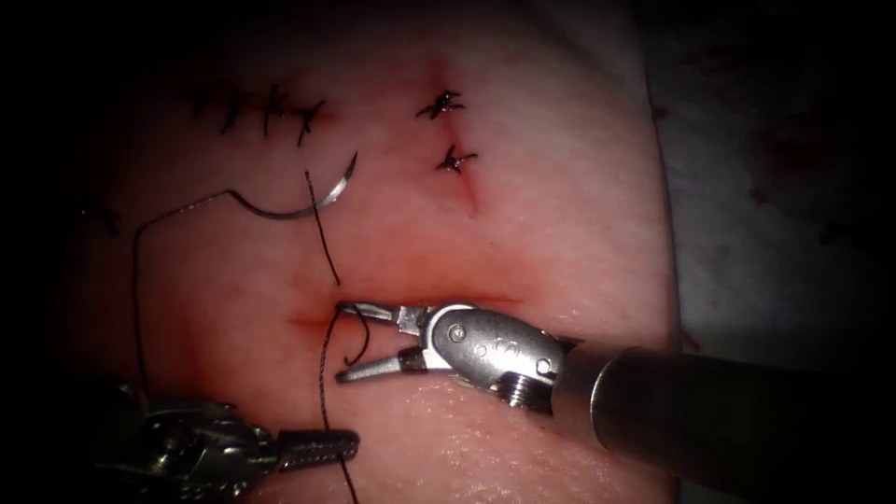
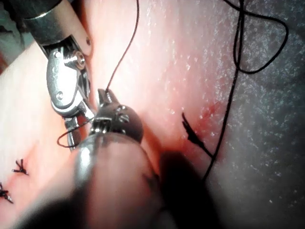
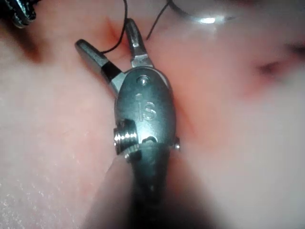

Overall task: Wound Closure
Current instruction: Use the right driver to hand off a longer length of suture to the left driver.

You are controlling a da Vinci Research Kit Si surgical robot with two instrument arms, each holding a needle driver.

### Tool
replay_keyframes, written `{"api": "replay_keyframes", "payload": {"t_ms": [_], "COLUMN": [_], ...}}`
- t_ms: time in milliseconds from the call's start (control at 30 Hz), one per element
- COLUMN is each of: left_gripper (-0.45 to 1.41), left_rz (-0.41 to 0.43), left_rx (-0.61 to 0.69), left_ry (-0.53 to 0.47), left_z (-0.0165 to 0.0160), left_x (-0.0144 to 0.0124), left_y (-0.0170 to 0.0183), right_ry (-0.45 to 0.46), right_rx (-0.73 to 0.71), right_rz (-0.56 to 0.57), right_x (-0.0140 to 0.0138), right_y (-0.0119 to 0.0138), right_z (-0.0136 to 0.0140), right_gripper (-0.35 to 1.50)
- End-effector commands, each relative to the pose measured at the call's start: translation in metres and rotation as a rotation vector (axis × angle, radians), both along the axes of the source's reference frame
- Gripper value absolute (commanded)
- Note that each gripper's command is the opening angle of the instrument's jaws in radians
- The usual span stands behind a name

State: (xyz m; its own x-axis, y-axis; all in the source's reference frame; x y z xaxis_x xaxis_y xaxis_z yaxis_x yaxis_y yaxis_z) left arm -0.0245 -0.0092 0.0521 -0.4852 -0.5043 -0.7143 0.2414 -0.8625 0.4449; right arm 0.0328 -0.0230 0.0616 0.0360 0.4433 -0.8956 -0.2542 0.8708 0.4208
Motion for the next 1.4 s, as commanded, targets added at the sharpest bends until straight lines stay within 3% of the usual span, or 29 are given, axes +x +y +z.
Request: {"api": "replay_keyframes", "payload": {"t_ms": [33, 200, 300, 500, 633, 1200, 1400], "left_gripper": [-0.45, -0.45, -0.45, -0.45, -0.45, -0.45, -0.45], "left_rz": [0.001, 0.001, -0.002, -0.01, -0.012, -0.01, -0.008], "left_rx": [-0.004, -0.012, -0.011, -0.01, -0.008, -0.002, -0.006], "left_ry": [-0.001, 0.003, 0.004, 0.009, 0.009, 0.006, 0.007], "left_z": [0.0004, -0.0009, -0.0011, -0.001, -0.001, -0.0013, -0.0013], "left_x": [-0.0004, -0.0004, -0.0007, -0.0015, -0.0017, -0.0013, -0.0014], "left_y": [0.0002, 0.0005, 0.0006, 0.0009, 0.0011, 0.0016, 0.0016], "right_ry": [-0.003, -0.049, -0.057, -0.114, -0.127, -0.113, -0.126], "right_rx": [-0.012, -0.113, -0.146, -0.266, -0.294, -0.375, -0.41], "right_rz": [0.02, 0.105, 0.121, 0.124, 0.124, 0.12, 0.113], "right_x": [0.0009, 0.001, 0.0011, 0.0019, 0.0027, 0.0035, 0.0038], "right_y": [0.0003, 0.0016, 0.002, 0.0028, 0.0026, 0.0024, 0.0022], "right_z": [0.0002, -0.0015, -0.0024, -0.0064, -0.0075, -0.0097, -0.0099], "right_gripper": [1.21, 1.43, 1.43, 1.38, 1.41, 1.38, 1.18]}}
